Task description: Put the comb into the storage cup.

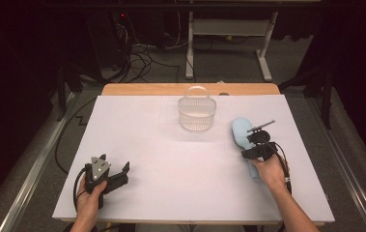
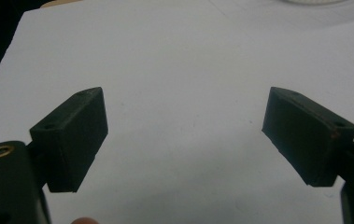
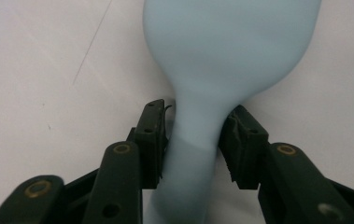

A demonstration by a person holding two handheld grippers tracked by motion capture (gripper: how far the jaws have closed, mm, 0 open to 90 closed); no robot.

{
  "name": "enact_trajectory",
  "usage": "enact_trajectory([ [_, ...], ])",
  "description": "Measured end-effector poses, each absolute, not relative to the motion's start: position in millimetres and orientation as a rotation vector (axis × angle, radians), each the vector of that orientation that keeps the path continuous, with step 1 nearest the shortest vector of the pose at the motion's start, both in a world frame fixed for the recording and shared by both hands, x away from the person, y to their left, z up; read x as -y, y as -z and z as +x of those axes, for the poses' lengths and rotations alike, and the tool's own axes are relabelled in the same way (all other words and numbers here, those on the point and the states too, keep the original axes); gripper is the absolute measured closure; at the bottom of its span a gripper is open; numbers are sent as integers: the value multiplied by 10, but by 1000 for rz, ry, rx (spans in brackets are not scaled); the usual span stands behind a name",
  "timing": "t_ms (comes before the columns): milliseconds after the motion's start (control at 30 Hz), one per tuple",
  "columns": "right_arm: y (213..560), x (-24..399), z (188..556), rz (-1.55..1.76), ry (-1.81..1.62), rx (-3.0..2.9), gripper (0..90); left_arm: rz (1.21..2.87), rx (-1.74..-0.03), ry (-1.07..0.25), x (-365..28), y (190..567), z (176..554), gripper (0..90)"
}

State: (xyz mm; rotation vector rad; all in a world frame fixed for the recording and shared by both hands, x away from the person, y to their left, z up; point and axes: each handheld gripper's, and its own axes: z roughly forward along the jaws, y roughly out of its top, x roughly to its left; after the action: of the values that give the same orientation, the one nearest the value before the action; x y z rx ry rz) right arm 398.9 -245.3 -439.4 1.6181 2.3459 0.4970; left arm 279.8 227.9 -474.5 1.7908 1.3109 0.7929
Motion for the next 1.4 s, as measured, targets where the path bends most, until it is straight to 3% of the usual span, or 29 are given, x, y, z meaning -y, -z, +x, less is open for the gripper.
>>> enact_trajectory([
  [100,4390,2486,4004,1623,-500,-2351,695,1796,-1311,-795,-2284,4736,2796,150],
  [900,4324,2568,3875,1506,-576,-2363,702,1831,-1254,-785,-2207,4691,2804,121],
  [1100,4311,2590,3824,1485,-619,-2367,702,1861,-1223,-691,-2198,4693,2813,155],
  [1400,4262,2602,3754,1458,-673,-2353,702,1843,-1229,-712,-2187,4677,2833,159],
])
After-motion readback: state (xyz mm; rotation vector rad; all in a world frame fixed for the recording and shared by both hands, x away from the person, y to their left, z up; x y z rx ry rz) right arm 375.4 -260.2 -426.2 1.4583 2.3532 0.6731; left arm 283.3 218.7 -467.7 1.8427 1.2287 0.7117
